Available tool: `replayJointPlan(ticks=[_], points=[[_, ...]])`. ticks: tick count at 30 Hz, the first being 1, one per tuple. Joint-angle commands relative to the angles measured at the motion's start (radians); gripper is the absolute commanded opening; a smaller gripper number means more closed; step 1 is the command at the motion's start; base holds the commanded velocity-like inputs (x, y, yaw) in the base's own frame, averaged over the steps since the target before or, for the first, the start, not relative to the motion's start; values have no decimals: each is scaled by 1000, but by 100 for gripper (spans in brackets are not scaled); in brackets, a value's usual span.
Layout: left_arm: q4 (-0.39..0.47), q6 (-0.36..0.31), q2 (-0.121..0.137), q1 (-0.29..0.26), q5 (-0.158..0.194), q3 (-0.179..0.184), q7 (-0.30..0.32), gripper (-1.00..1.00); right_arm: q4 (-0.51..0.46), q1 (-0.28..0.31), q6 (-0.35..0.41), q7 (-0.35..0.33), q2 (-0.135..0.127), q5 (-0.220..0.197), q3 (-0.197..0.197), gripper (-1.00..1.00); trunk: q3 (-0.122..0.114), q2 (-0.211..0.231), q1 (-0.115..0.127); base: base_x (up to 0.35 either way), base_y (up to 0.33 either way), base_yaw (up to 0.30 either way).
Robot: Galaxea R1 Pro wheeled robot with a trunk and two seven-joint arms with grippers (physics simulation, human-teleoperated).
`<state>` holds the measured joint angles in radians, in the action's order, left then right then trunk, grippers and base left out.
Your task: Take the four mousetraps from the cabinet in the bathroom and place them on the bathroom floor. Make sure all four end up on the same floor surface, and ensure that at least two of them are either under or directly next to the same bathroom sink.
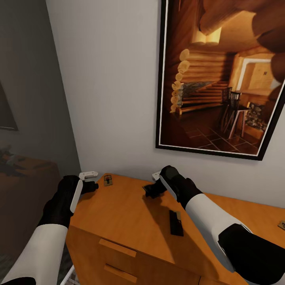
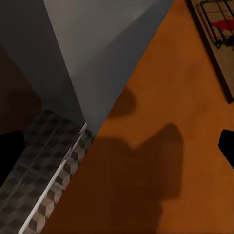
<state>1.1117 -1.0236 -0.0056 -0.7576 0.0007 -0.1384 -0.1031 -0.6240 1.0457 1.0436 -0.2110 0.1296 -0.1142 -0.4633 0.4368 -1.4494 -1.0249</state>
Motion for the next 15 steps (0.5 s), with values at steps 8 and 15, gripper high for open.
replayJointPlan(ticks=[8,15], points=[[1,-4,-1,0,1,-1,-3,100,45,2,4,-52,-2,-3,-6,-100,1,-1,0,0,0,0],[1,-4,-1,-1,1,0,-3,100,47,1,4,-88,-2,4,-7,-100,1,-1,0,0,0,0]])
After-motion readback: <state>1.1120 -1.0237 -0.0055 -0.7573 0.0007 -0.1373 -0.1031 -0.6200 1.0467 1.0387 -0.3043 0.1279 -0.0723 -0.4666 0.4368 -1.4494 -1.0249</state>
